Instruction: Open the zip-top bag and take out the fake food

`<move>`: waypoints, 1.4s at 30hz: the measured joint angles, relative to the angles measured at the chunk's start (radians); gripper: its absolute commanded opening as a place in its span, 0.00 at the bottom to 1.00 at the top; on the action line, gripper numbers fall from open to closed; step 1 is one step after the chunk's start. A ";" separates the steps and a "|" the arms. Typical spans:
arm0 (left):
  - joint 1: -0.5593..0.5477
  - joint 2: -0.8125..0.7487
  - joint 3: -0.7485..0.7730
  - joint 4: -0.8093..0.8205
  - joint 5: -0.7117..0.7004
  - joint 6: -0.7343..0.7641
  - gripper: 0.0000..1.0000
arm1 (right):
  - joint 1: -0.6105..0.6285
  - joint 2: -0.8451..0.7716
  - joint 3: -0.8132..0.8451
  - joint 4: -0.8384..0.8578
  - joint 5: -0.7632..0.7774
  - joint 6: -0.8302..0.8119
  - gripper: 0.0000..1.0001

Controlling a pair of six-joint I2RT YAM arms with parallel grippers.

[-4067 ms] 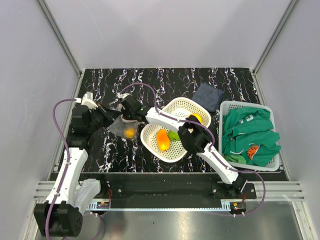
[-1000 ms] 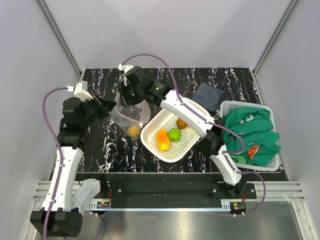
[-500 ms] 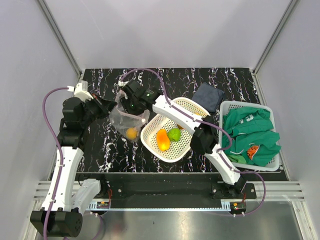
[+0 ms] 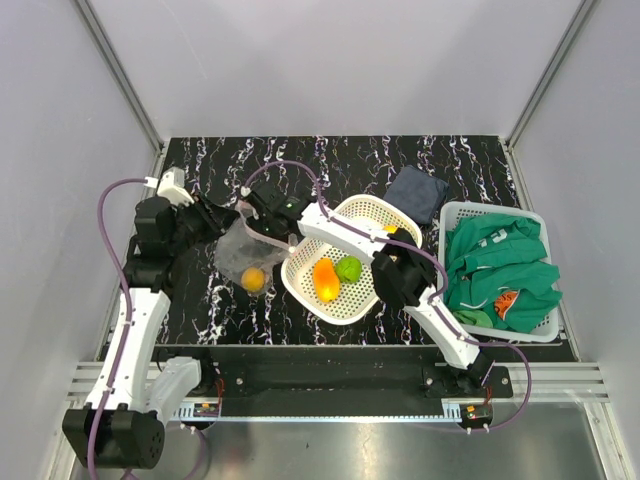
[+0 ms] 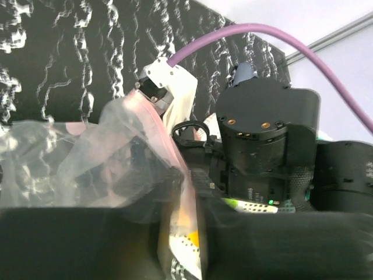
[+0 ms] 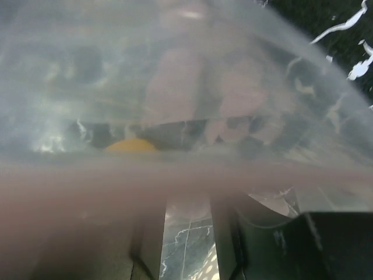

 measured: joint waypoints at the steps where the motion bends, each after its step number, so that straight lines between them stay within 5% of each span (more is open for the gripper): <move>1: 0.000 0.001 0.000 -0.011 -0.005 0.007 0.65 | 0.000 0.000 -0.016 0.008 0.000 0.000 0.43; 3: 0.000 -0.008 0.003 -0.042 -0.035 0.029 0.82 | 0.000 0.000 -0.042 0.015 0.002 0.000 0.43; 6: 0.000 -0.057 0.009 -0.101 -0.099 0.043 0.85 | 0.000 0.000 -0.053 0.018 0.003 -0.001 0.43; 9: 0.000 -0.142 0.012 -0.154 -0.151 0.040 0.75 | 0.000 -0.006 -0.058 0.026 0.010 -0.001 0.43; 12: 0.000 -0.222 0.000 -0.191 -0.163 0.012 0.43 | -0.001 -0.022 -0.068 0.035 0.010 0.000 0.43; 17: 0.000 -0.298 -0.132 -0.196 -0.112 -0.068 0.27 | -0.018 -0.077 -0.095 0.040 0.007 0.041 0.43; 22: 0.000 -0.295 -0.344 -0.184 -0.017 -0.164 0.20 | -0.068 -0.143 -0.131 0.055 -0.019 0.093 0.44; 31: -0.008 -0.269 -0.499 -0.032 0.079 -0.280 0.17 | -0.086 -0.170 -0.135 0.078 -0.079 0.126 0.44; 42: -0.020 0.007 -0.580 0.264 0.076 -0.359 0.02 | -0.085 -0.168 -0.131 0.102 -0.124 0.148 0.43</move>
